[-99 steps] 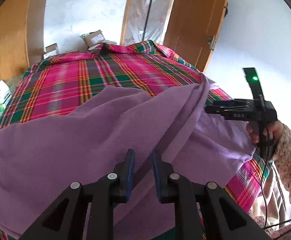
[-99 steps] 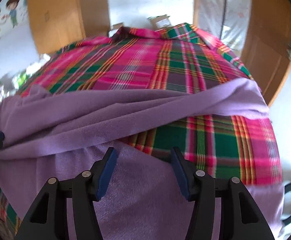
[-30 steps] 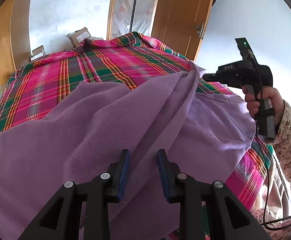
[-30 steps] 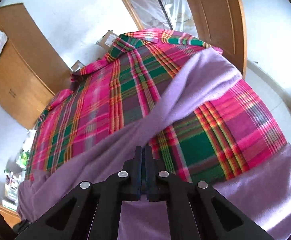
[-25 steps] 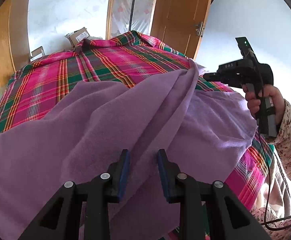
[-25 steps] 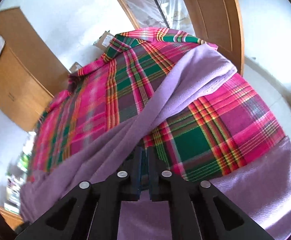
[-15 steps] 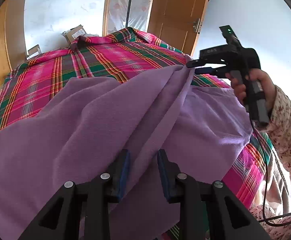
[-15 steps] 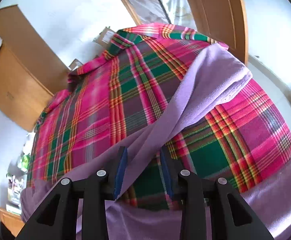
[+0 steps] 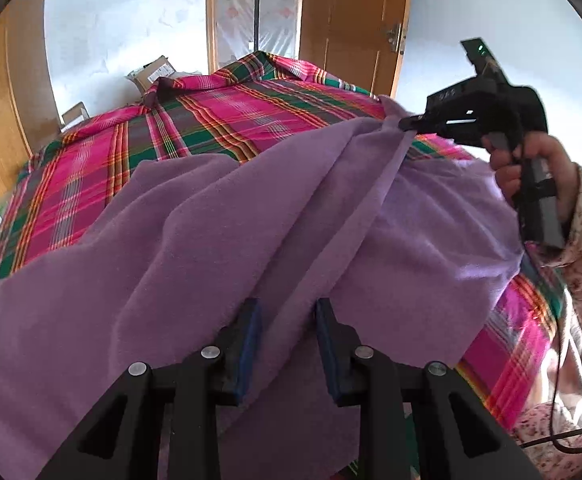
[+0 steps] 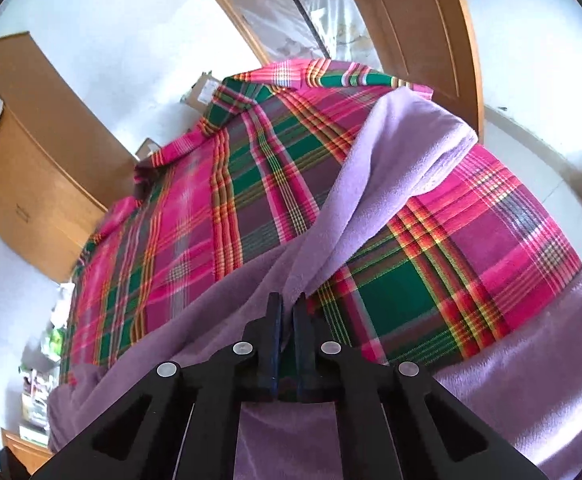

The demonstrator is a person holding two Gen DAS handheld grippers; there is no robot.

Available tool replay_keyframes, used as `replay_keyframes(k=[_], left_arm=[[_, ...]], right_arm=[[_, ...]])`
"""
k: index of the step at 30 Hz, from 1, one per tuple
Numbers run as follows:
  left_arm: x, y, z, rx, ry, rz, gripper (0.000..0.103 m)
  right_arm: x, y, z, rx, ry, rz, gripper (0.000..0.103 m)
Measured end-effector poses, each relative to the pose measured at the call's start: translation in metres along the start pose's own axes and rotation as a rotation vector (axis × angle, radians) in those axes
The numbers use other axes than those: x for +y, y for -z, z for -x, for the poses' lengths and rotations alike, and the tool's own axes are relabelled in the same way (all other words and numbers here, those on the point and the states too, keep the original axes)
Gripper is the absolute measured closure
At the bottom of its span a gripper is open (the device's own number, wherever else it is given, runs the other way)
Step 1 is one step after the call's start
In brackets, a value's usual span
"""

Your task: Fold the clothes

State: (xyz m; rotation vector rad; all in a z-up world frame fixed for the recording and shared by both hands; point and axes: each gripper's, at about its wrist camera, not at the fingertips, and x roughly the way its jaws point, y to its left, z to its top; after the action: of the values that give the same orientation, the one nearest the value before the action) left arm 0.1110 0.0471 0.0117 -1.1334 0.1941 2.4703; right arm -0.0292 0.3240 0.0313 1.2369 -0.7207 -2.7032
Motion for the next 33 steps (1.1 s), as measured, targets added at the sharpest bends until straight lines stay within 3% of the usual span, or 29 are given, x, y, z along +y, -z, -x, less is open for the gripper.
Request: replay_keyframes(k=[7, 13, 19, 24, 33], left_arm=[[-0.001, -0.002, -0.003, 0.002, -0.013, -0.008, 0.074], [0.001, -0.005, 0.001, -0.016, 0.005, 0.005, 0.099], [0.002, -0.011, 0.022, -0.1, 0.006, 0.019, 0.1], [-0.004, -0.013, 0.043, -0.163, 0.01, 0.003, 0.1], [-0.02, -0.003, 0.063, -0.194, 0.025, -0.039, 0.1]], right_arm=[[-0.005, 0.006, 0.001, -0.01, -0.004, -0.008, 0.098], [-0.006, 0.006, 0.002, -0.018, -0.017, -0.011, 0.098], [0.002, 0.003, 0.023, -0.081, -0.039, 0.016, 0.098], [0.013, 0.006, 0.059, -0.182, -0.044, 0.06, 0.098], [0.017, 0.03, 0.119, -0.312, -0.028, 0.109, 0.098]])
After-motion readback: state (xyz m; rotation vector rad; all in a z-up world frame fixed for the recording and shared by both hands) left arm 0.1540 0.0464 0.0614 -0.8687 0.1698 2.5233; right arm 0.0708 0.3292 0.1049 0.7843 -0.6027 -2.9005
